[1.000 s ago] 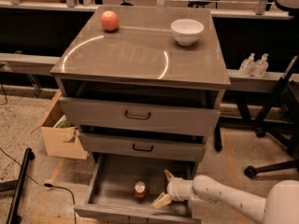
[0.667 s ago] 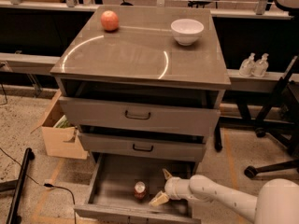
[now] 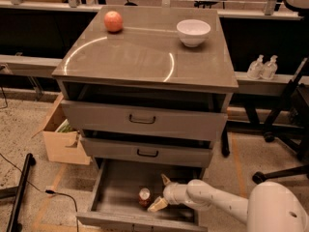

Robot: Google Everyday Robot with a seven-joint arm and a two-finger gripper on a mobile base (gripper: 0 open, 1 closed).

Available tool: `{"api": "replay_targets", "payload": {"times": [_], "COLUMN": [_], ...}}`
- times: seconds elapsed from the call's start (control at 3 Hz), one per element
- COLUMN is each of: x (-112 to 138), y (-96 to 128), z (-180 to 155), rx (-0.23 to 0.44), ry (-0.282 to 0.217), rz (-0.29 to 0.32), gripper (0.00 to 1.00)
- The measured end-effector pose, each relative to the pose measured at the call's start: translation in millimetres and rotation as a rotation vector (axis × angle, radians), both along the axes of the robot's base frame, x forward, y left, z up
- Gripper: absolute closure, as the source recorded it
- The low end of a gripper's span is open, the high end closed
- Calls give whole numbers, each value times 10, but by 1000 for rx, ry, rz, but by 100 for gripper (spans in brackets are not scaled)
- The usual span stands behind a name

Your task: Pick coke can from bottom drawer and place on counter

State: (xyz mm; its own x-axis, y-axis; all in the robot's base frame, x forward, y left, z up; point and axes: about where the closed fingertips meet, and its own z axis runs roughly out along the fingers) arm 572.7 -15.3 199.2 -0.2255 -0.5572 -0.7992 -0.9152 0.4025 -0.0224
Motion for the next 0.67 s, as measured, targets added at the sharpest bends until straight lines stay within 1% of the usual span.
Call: {"api": "replay_targets", "payload": {"times": [0.67], "x": [112], "y": [336], "z": [-164], "rx": [42], "ry": [-15], "rz": [41], "gripper": [0]}}
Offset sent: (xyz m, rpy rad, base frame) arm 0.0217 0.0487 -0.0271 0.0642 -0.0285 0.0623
